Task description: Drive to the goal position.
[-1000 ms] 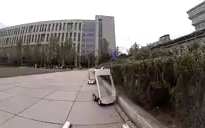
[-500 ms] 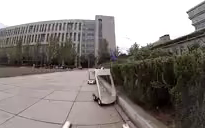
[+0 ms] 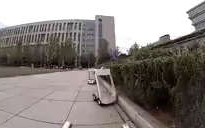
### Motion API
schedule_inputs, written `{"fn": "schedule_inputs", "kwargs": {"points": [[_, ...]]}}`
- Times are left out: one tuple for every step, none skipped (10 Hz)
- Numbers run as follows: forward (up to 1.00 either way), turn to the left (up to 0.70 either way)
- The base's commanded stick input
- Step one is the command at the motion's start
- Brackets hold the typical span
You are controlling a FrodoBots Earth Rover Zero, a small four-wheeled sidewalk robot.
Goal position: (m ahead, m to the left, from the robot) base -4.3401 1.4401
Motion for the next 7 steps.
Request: {"fn": "schedule_inputs", "kwargs": {"points": [[0.06, 0.0], [0.06, 0.0], [0.06, 0.0], [0.06, 0.0], [0.06, 0.0], [0.06, 0.0], [0.06, 0.0]]}}
